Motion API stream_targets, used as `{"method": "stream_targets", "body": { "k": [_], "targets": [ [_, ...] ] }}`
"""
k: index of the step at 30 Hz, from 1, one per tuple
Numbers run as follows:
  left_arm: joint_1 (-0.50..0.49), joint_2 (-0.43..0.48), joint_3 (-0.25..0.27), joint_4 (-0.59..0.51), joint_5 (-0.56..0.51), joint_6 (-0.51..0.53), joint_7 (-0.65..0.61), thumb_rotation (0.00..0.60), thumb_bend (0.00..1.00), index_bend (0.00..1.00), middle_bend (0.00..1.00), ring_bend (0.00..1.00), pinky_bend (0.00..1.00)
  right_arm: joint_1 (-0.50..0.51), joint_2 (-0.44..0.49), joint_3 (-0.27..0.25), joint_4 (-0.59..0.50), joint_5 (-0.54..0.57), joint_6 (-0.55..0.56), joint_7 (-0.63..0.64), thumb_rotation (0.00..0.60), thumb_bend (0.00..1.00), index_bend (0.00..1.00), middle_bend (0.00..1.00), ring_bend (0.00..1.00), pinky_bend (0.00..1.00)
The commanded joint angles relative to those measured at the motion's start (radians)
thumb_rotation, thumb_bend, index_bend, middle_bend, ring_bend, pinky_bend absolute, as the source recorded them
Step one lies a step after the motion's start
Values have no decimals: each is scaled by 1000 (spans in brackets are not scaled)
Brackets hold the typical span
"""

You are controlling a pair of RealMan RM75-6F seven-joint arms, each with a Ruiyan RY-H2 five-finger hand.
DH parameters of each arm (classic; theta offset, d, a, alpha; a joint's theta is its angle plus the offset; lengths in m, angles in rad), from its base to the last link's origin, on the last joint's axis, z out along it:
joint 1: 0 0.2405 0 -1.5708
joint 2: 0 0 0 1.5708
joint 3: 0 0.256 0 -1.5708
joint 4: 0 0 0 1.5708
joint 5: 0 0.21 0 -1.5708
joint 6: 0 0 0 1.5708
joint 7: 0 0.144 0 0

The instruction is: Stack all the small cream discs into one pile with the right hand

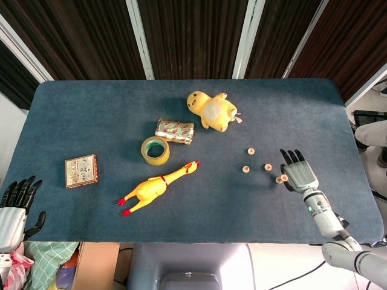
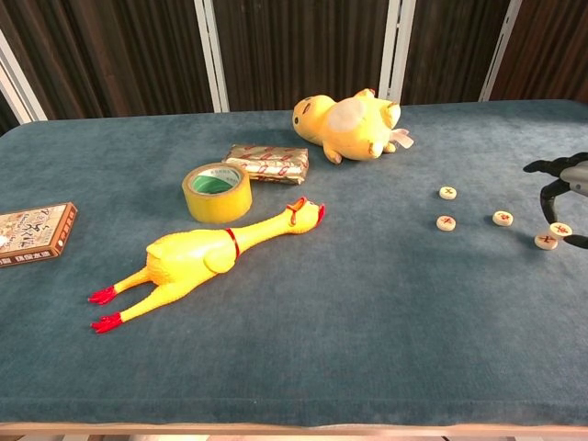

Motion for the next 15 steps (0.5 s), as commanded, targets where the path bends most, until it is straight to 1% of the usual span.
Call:
{"method": "stream_targets", "body": {
  "k": [1,15],
  "targets": [
    [-1,1,0,-1,-1,-1,-1,600,434,0,0,0,49,2,-5,1,-3,-6,6,7,600,468,600,19,0,0],
    [6,2,4,4,16,16,-11,600,434,0,0,0,55,-3,10,-5,-46,-9,28,-10,600,468,589,19,0,0]
  ]
}}
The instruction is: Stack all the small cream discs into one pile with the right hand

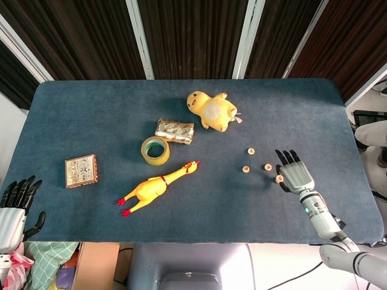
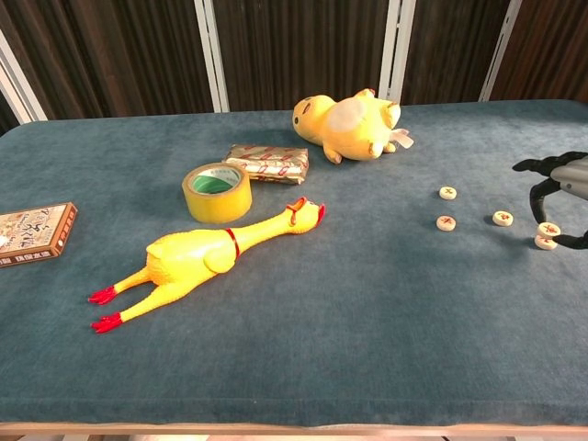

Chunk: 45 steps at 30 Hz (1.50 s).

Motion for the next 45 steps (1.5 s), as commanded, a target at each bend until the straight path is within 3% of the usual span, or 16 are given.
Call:
{"method": "stream_targets", "body": {
  "k": [1,17,26,34,45],
  "targets": [
    [1,0,1,-1,-2,-2,3,600,435,0,0,0,56,-3,3,-4,-1,3,0,-8,600,468,589,19,0,0],
    [0,1,-2,-7,-8,-6,8,600,435,0,0,0,56,6,-10,-5,13,19,-24,-19,600,468,551,19,0,0],
    [3,3,-1,-4,-6,-3,-1,600,436,0,0,0,55,-3,23,6,-47,47,-9,-37,600,469,306,10,0,0],
    [-1,3,-6,-5,-17,-12,-2,600,435,0,0,0,56,10,70,67,-104,66,21,32,600,468,359,8,0,0],
    [-9,3,-11,-7,-31,-29,6,600,435,0,0,0,57,115,-55,87,24,175,-133,-56,600,468,490,8,0,0]
  ]
}}
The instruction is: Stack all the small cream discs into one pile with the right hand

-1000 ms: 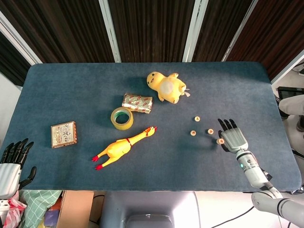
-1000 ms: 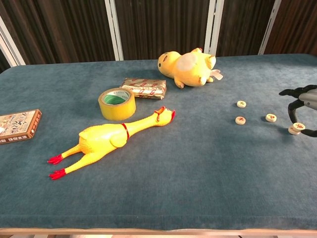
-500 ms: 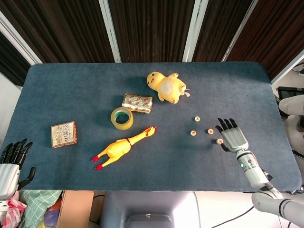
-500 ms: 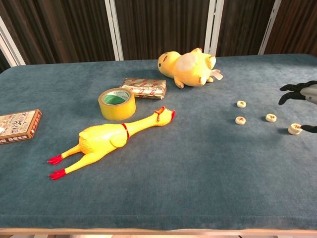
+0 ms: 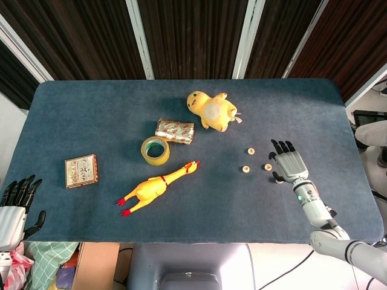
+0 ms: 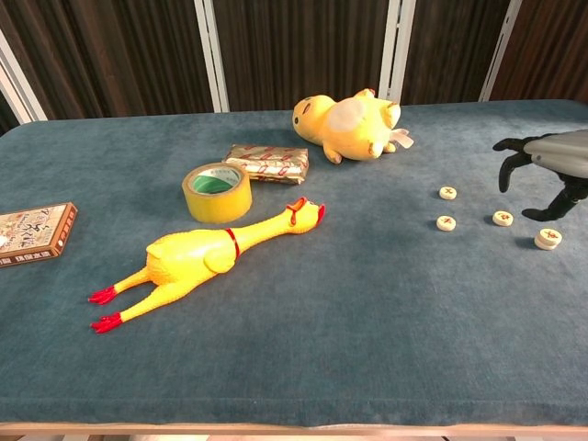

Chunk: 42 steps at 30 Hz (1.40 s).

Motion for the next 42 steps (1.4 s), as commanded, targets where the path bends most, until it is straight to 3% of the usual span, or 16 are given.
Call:
{"method": "stream_targets", "body": {
  "k": [1,13,28,36,42],
  "targets": [
    [0,1,-1,1,-5,-2,-2,600,434,0,0,0,57,34,-53,5,61,34,-40,-23,600,468,493,8,0,0],
    [3,3,-2,-1,-6,3,-8,600,434,0,0,0,58,47,-101,-19,142,40,-52,-48,600,469,534,7,0,0],
    [7,4,-2,0,-6,9,-12,600,440,0,0,0,59,57,-127,-14,194,53,-64,-33,600,469,590,11,0,0],
    [9,6,-1,-1,-5,13,-12,600,439,0,0,0,59,47,-109,-15,162,34,-39,-11,600,469,636,31,0,0],
    [10,5,-3,-1,-8,13,-10,600,438,0,0,0,59,-1,-21,-43,22,-56,56,55,600,469,636,31,0,0]
  ]
}}
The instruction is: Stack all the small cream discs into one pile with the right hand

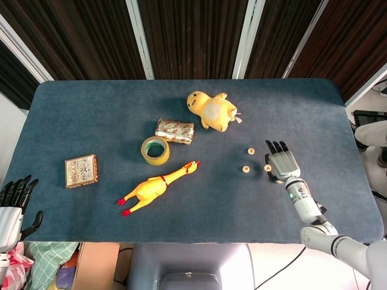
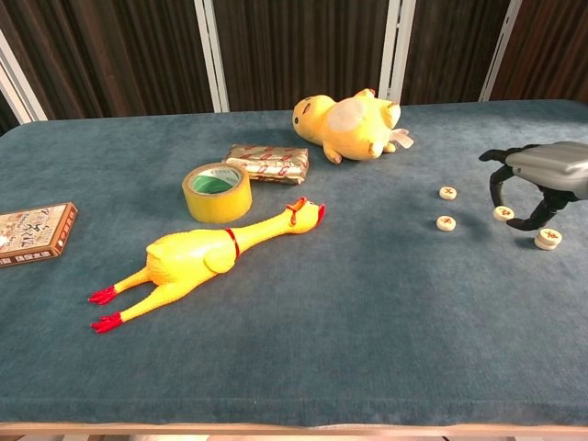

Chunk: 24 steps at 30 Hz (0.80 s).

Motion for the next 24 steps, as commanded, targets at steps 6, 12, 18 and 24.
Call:
{"method": "stream_targets", "body": {
  "k": [6,12,18,24],
  "targets": [
    [1,-1,1,-1,5,3,2,600,438,0,0,0,59,-85,164,-67,-205,-122,111,77,600,468,634,31,0,0],
    [-3,-5,3,-3,9,-3,12,600,439,0,0,0,59,-119,219,-107,-249,-149,122,81,600,468,630,31,0,0],
    [-8,-7,3,-4,8,-12,19,600,438,0,0,0,59,-119,214,-102,-219,-140,100,103,600,468,630,31,0,0],
    [-8,-8,1,-4,5,-12,19,600,438,0,0,0,59,-110,178,-90,-156,-113,81,62,600,469,630,31,0,0]
  ]
}}
